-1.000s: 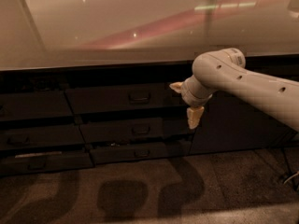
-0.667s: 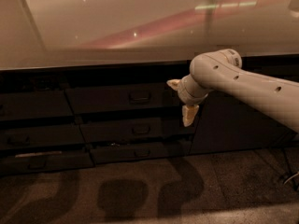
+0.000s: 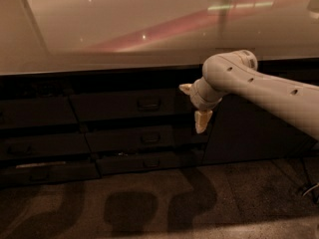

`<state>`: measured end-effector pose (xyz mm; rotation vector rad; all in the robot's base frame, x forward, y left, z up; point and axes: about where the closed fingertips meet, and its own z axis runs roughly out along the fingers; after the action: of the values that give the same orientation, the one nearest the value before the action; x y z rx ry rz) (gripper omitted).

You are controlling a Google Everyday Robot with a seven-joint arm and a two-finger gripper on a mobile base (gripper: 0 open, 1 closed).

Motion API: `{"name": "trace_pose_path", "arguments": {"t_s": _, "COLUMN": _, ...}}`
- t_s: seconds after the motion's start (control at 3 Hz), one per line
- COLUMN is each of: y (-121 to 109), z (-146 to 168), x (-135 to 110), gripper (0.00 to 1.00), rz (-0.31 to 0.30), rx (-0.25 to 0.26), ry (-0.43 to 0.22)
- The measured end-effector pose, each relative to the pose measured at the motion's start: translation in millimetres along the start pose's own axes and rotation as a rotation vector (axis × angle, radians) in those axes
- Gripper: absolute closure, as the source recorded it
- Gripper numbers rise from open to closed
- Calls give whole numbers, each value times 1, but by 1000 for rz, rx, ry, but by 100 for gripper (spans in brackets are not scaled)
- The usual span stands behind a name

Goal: Open top drawer

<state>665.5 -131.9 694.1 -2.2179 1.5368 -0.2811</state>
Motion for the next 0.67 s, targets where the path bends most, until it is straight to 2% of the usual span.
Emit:
{"name": "trace_pose_path", "arguments": {"t_s": 0.33, "y": -9, "z": 21, "x": 26, "gripper": 0, "rz": 58, "rx": -71, "ry": 20}}
{"name": "trace_pose_path", "arguments": {"t_s": 0.67, "y": -35, "z": 25, "x": 54, "gripper": 0, "rz": 109, "rx": -86, "ry": 42}}
